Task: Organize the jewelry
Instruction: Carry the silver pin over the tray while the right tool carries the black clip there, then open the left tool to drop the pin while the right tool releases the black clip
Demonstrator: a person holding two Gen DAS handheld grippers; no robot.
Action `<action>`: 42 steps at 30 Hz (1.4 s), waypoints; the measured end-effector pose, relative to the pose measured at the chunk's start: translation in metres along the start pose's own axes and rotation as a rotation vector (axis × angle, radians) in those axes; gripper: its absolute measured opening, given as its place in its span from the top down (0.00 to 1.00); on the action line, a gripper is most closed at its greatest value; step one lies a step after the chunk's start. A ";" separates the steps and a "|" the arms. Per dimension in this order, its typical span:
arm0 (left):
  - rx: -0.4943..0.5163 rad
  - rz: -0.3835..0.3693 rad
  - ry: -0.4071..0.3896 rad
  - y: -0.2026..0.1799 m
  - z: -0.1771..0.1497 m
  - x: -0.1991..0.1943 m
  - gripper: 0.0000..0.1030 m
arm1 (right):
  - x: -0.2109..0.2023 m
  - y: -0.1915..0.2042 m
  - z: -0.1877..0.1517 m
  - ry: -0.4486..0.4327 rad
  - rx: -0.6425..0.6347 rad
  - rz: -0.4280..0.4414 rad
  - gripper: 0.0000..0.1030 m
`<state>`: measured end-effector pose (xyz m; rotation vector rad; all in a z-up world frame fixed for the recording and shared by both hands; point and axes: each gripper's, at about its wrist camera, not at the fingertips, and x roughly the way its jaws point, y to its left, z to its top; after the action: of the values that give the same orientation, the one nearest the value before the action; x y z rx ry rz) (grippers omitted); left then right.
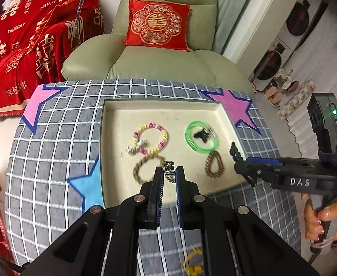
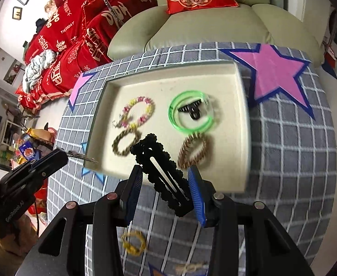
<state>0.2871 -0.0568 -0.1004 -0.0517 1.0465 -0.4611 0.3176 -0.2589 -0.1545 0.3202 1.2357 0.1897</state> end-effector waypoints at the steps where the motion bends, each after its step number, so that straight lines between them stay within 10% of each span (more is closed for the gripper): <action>1: -0.004 0.005 0.006 0.001 0.003 0.006 0.82 | 0.004 0.002 0.003 0.002 -0.004 -0.001 0.57; 17: -0.017 0.101 0.075 0.016 0.013 0.083 0.82 | 0.078 0.002 0.030 0.057 -0.012 -0.065 0.57; 42: 0.023 0.211 0.097 0.009 0.018 0.087 0.82 | 0.062 -0.008 0.024 0.004 0.038 -0.042 0.42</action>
<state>0.3417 -0.0854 -0.1652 0.1017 1.1278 -0.2862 0.3597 -0.2501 -0.2058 0.3267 1.2503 0.1310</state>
